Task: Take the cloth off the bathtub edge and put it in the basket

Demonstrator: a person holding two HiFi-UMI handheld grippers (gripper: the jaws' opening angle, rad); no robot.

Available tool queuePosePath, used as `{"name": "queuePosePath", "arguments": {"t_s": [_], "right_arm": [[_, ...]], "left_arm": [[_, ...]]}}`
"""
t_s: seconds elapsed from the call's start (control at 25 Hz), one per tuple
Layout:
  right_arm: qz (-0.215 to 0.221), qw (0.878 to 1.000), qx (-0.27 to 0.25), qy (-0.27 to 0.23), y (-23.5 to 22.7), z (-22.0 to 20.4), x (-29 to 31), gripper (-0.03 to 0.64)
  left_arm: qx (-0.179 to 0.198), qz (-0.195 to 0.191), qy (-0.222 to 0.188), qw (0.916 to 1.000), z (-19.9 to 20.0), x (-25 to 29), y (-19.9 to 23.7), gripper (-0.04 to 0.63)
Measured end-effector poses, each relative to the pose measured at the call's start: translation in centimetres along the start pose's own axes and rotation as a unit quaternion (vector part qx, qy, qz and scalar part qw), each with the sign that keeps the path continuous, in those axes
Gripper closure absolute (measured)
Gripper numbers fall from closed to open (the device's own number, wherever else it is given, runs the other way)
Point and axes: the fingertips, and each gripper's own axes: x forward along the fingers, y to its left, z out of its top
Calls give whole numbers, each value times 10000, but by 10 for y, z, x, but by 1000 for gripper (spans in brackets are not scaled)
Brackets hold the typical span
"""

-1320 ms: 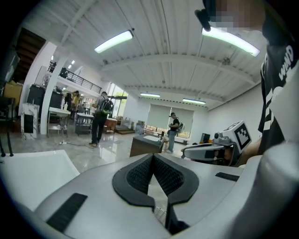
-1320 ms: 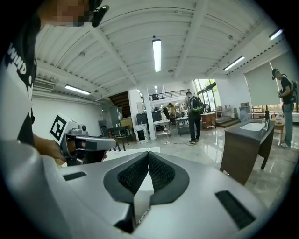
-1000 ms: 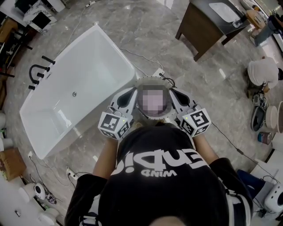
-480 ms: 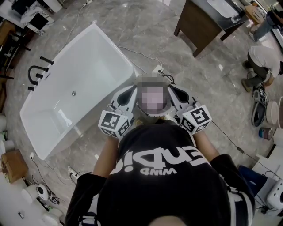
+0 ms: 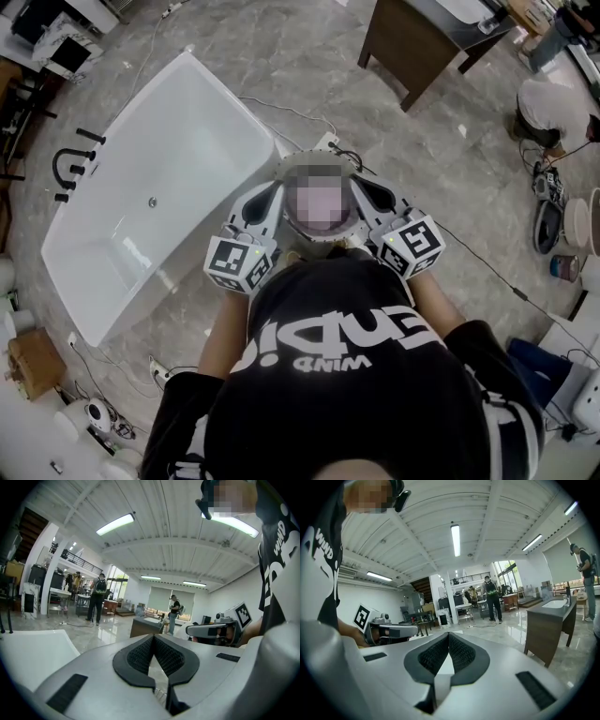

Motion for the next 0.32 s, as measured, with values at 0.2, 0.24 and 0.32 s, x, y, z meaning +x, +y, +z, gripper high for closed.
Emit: {"name": "queuePosePath", "arguments": {"t_s": [0.2,0.24,0.32], "right_arm": [[-50,10000,18,15,-4,0,-6,604],[-61,10000,30,11,-5,0,-7,604],[-78,10000,46,1,-7,-1,-9,604]], "left_arm": [[-14,10,21,10000,-1,2,-3,581],[-15,15,23,10000,-1,2,-3,581],[-17,27,26,10000,-1,2,-4,581]]}}
